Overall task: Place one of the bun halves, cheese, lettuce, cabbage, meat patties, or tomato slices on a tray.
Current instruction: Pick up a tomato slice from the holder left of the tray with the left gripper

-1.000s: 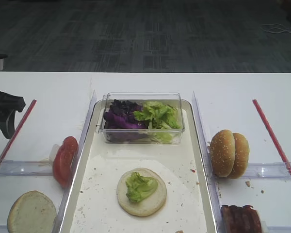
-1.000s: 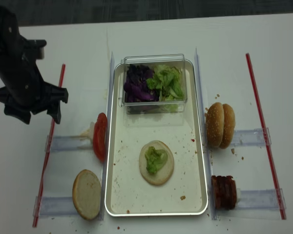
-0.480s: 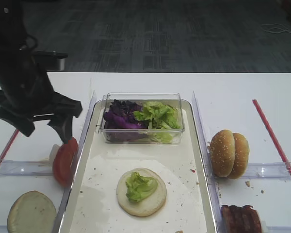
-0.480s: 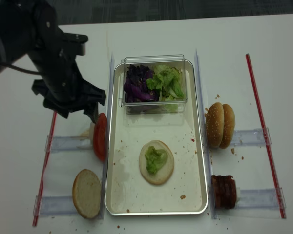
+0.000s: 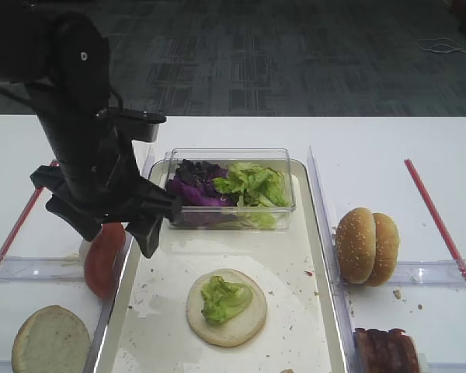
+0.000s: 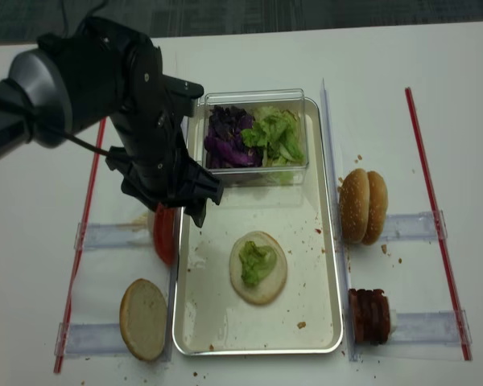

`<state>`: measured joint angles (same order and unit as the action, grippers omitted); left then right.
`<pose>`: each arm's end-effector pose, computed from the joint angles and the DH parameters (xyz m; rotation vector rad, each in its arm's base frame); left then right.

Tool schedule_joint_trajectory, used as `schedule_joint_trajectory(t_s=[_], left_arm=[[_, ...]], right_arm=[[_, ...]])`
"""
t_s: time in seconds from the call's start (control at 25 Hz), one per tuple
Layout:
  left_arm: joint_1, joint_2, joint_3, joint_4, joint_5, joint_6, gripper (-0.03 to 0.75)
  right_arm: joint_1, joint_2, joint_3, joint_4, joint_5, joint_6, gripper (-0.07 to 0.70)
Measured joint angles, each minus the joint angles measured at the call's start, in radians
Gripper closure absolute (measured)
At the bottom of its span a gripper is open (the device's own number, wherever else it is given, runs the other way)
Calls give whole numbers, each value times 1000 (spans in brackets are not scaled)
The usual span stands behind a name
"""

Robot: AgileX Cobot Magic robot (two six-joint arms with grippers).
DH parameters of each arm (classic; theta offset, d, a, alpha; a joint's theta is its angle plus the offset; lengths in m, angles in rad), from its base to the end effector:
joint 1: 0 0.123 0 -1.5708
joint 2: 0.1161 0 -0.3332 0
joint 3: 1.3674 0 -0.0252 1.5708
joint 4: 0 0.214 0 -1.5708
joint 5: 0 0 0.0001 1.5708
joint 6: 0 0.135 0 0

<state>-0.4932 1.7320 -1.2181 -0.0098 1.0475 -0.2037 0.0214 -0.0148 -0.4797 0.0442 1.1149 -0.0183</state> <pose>0.2720 -0.1475 0.2435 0.4336 3.0221 -0.0630 -0.0505 0.0043 0.2268 -0.0451 2.1030 0.0553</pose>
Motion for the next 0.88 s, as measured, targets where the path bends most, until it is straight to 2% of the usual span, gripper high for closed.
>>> schedule_joint_trajectory(t_s=[0.88], left_arm=[[0,60,0,42,-4,-29,168]], right_arm=[[0,0,0,0,0,0,-58]])
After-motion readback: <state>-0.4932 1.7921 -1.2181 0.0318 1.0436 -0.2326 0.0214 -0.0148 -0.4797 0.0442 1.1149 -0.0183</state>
